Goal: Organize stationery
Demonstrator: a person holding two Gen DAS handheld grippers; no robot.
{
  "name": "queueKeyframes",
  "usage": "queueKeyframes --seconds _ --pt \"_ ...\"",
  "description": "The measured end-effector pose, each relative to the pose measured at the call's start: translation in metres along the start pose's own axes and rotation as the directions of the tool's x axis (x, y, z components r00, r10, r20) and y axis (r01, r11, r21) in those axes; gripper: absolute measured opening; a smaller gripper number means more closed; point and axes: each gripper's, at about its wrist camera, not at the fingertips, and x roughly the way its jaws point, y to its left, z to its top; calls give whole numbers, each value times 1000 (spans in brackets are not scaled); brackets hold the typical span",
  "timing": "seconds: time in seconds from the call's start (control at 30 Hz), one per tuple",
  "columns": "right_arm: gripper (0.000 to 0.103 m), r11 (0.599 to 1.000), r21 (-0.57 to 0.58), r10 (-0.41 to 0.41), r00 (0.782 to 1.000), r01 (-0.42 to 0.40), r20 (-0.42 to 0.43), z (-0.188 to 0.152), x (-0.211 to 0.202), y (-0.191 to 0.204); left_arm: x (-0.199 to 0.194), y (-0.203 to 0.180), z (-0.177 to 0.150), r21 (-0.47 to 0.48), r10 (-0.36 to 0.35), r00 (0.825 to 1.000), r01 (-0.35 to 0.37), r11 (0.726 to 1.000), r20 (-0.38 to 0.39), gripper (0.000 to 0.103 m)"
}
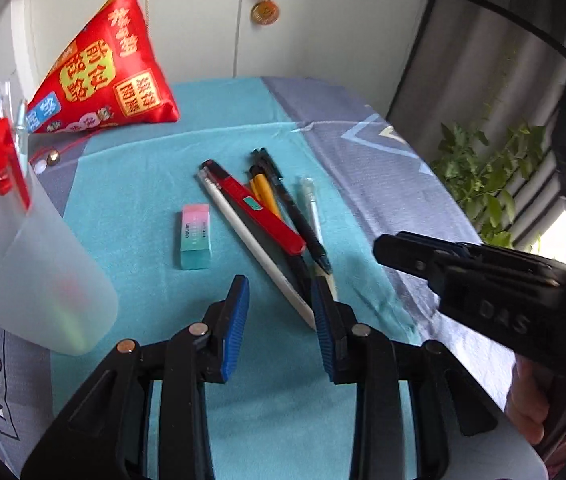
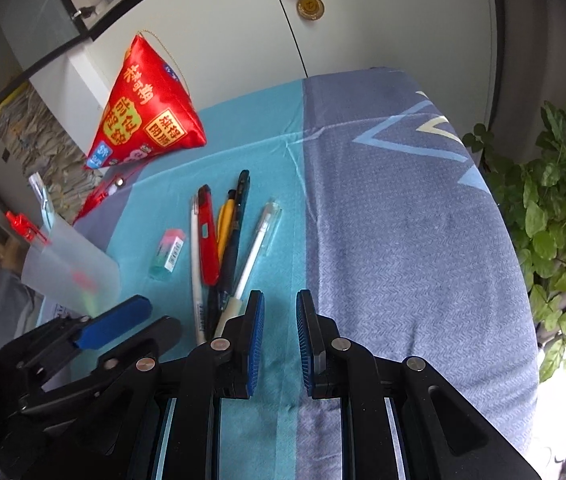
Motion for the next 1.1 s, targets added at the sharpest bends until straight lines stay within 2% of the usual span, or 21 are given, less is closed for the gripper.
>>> queueKeyframes --seconds 0.2,0.37,0.57,0.77,1.1 --pt "16 998 -23 60 997 -59 43 1 2 3 21 1 14 -77 59 995 -65 995 -85 23" --pt "16 994 -64 92 991 -86 92 -1 -1 4 30 3 24 -131 127 985 -141 981 -115 14" --pt "16 994 -54 103 992 -99 73 -3 6 -5 37 -1 30 -101 178 976 -190 976 -124 9" --pt "16 993 -58 108 993 -105 55 -5 9 -6 28 2 20 -66 126 981 -137 988 -149 6" --pt "16 992 -47 117 993 -118 -28 -8 19 3 -18 16 -33 9 35 984 -34 999 -174 5"
